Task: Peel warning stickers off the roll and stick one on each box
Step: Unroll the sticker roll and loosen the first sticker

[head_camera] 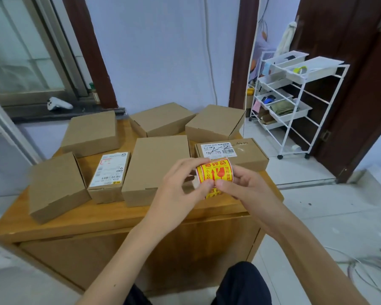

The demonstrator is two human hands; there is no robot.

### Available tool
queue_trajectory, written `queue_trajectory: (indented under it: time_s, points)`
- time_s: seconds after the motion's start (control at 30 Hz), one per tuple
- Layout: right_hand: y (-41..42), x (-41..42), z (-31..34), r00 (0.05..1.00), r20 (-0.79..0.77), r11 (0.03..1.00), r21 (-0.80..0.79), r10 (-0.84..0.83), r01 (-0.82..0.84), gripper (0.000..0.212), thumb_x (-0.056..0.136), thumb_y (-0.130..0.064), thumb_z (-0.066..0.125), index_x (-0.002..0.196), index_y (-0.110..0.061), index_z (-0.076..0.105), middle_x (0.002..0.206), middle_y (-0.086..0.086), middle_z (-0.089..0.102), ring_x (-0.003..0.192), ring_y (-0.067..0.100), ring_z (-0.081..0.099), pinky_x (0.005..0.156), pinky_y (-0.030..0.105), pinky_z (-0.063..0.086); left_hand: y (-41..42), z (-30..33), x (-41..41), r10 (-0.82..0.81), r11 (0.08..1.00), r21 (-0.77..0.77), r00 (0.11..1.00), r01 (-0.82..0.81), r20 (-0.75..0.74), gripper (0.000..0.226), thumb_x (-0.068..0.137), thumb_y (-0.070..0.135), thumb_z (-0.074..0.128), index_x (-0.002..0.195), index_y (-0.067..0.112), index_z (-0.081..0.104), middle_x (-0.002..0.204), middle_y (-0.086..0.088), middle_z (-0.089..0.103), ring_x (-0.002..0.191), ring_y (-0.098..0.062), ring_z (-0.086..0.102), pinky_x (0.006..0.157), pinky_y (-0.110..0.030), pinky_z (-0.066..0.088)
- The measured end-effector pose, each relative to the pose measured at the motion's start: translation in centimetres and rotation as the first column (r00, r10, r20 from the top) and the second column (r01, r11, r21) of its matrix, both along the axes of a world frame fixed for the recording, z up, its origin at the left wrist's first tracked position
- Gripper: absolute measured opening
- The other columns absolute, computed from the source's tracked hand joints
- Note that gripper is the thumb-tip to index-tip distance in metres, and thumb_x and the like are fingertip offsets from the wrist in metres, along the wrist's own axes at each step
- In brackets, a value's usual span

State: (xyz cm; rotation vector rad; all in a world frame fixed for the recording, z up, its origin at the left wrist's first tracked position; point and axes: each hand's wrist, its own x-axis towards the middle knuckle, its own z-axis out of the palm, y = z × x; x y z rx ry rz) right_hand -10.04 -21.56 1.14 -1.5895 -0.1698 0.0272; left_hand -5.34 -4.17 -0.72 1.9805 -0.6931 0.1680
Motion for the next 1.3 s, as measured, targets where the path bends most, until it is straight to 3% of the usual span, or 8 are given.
queue_trajectory:
  time_s: [0.1, 0.27, 0.43, 0.57, 0.73, 1.0, 1.2, 1.3]
  points:
    - [0.2, 0.0, -0.3, 0.999, 0.024, 0.999, -0.027, -0.045, 0.046, 0.024, 0.09, -0.018, 0.057, 0.112, -0.017, 0.067, 0.096, 0.001, 0.077, 0.085, 0.01, 0.073, 0.07, 0.015, 0.054, 0.0, -0.4, 0.3, 0.025, 0.999, -0.029, 0.997, -0.027, -0.067, 0.035, 0.082, 0.054, 0.055, 0.117, 0.046, 0.052, 0.119, 0.024, 0.048, 0.111, 0.003, 0.052, 0.081, -0.021, 0.055]
    - [0.6, 0.8, -1.2, 0.992, 0.056, 0.991, -0.064, -0.117, 0.121, 0.023, 0.091, -0.025, 0.055, 0.105, -0.016, 0.071, 0.092, -0.003, 0.077, 0.082, 0.007, 0.072, 0.07, 0.015, 0.053, 0.3, -0.7, 0.3, 0.04, 0.999, 0.018, 0.998, -0.041, 0.053, 0.046, 0.085, 0.046, 0.062, 0.129, 0.04, 0.047, 0.138, 0.02, 0.034, 0.13, -0.004, 0.036, 0.098, -0.009, 0.038]
    - [0.8, 2.1, -2.0, 0.966, -0.04, 0.966, 0.033, -0.256, 0.257, 0.032, 0.089, -0.037, 0.053, 0.092, -0.013, 0.074, 0.086, 0.01, 0.075, 0.075, 0.013, 0.071, 0.07, 0.022, 0.054, 0.4, -1.4, 0.6, -0.066, 0.978, 0.208, 0.977, 0.023, 0.203, 0.053, 0.081, 0.047, 0.065, 0.131, 0.039, 0.047, 0.14, 0.021, 0.037, 0.132, -0.008, 0.033, 0.1, -0.021, 0.037]
    - [0.9, 2.6, -2.2, 0.98, -0.063, 0.975, 0.11, -0.187, 0.193, 0.029, 0.087, -0.036, 0.056, 0.098, -0.015, 0.074, 0.093, 0.009, 0.076, 0.087, 0.018, 0.07, 0.085, 0.035, 0.054, 0.0, -1.8, 1.3, -0.016, 0.999, 0.05, 0.999, 0.013, 0.043, 0.048, 0.082, 0.04, 0.067, 0.128, 0.039, 0.051, 0.129, 0.02, 0.051, 0.123, -0.01, 0.048, 0.097, -0.025, 0.044]
    - [0.4, 2.4, -1.5, 0.998, -0.054, 0.998, 0.064, -0.021, 0.025, 0.027, 0.086, -0.015, 0.062, 0.112, -0.013, 0.067, 0.099, 0.006, 0.076, 0.087, 0.015, 0.072, 0.075, 0.023, 0.057, -0.4, -1.7, 2.0, -0.016, 0.972, -0.23, 0.96, -0.051, -0.28, 0.031, 0.085, 0.047, 0.061, 0.113, 0.036, 0.061, 0.1, 0.017, 0.069, 0.093, -0.009, 0.067, 0.07, -0.025, 0.056]
    - [0.5, 2.3, -1.8, 0.998, 0.027, 0.998, -0.017, -0.061, 0.062, 0.027, 0.089, -0.008, 0.059, 0.115, -0.015, 0.066, 0.101, 0.002, 0.076, 0.092, 0.012, 0.071, 0.08, 0.024, 0.056, -0.4, -1.9, 1.3, -0.011, 0.939, -0.328, 0.945, -0.103, -0.328, 0.048, 0.082, 0.051, 0.062, 0.126, 0.037, 0.049, 0.113, 0.023, 0.062, 0.107, -0.003, 0.06, 0.079, -0.024, 0.055]
    - [1.2, 2.2, -1.8, 0.984, 0.169, 0.938, -0.328, -0.062, 0.116, 0.022, 0.088, -0.013, 0.062, 0.105, -0.025, 0.07, 0.102, -0.005, 0.069, 0.094, -0.007, 0.052, 0.079, 0.004, 0.037, 0.0, -1.3, 1.2, -0.007, 0.934, -0.294, 0.81, -0.205, -0.586, 0.051, 0.079, 0.067, 0.038, 0.102, 0.03, 0.066, 0.093, 0.002, 0.074, 0.091, -0.013, 0.069, 0.077, -0.027, 0.056]
    - [1.3, 2.4, -2.7, 0.984, 0.158, 0.868, -0.475, -0.079, 0.146, 0.021, 0.086, -0.022, 0.063, 0.1, -0.037, 0.065, 0.101, -0.011, 0.061, 0.105, 0.011, 0.04, 0.087, 0.024, 0.031, 0.1, -0.8, 1.5, -0.085, 0.901, -0.375, 0.76, -0.217, -0.644, 0.041, 0.085, 0.052, 0.051, 0.105, 0.022, 0.069, 0.097, -0.005, 0.074, 0.092, -0.019, 0.068, 0.081, -0.035, 0.054]
